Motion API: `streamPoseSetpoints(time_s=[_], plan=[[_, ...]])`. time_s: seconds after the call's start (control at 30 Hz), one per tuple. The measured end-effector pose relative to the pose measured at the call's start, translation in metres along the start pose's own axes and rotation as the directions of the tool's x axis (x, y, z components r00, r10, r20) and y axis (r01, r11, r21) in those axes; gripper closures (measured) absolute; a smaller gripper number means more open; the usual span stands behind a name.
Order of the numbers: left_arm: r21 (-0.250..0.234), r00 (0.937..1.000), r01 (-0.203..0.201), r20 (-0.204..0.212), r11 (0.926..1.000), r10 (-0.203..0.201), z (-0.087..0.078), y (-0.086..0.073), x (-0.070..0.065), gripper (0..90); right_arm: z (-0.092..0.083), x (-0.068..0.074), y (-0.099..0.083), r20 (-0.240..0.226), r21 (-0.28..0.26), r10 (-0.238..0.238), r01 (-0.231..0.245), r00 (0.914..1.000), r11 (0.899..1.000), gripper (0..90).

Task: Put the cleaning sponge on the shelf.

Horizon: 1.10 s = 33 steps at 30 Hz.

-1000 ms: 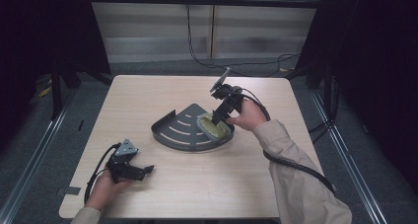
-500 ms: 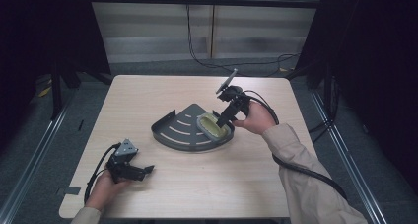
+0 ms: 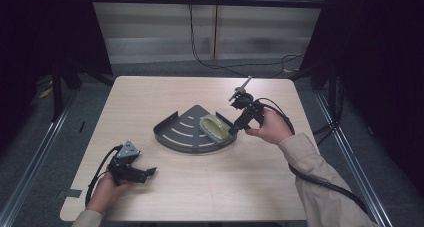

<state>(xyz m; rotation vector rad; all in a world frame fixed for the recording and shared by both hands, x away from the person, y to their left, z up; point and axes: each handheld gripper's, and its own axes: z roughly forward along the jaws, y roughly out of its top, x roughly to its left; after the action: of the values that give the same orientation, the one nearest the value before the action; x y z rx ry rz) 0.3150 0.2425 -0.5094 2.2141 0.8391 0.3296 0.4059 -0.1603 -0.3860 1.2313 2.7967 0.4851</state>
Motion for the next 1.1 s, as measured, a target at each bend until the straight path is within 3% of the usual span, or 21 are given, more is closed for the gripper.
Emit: streamPoseSetpoints(time_s=[0.5, 1.1], plan=[[0.001, 1.0, -0.001, 0.0, 1.0, 0.001, 0.0, 0.0, 0.0, 8.2, 0.001, 0.005, -0.03, -0.001, 0.007, -0.015, 0.015, 0.9999, 1.0, 19.0], [0.0, 1.0, 0.0, 0.0, 1.0, 0.0, 0.0, 0.0, 0.0, 8.2, 0.01, -0.004, -0.068, 0.008, -0.009, 0.001, -0.001, 1.0, 1.0, 19.0]])
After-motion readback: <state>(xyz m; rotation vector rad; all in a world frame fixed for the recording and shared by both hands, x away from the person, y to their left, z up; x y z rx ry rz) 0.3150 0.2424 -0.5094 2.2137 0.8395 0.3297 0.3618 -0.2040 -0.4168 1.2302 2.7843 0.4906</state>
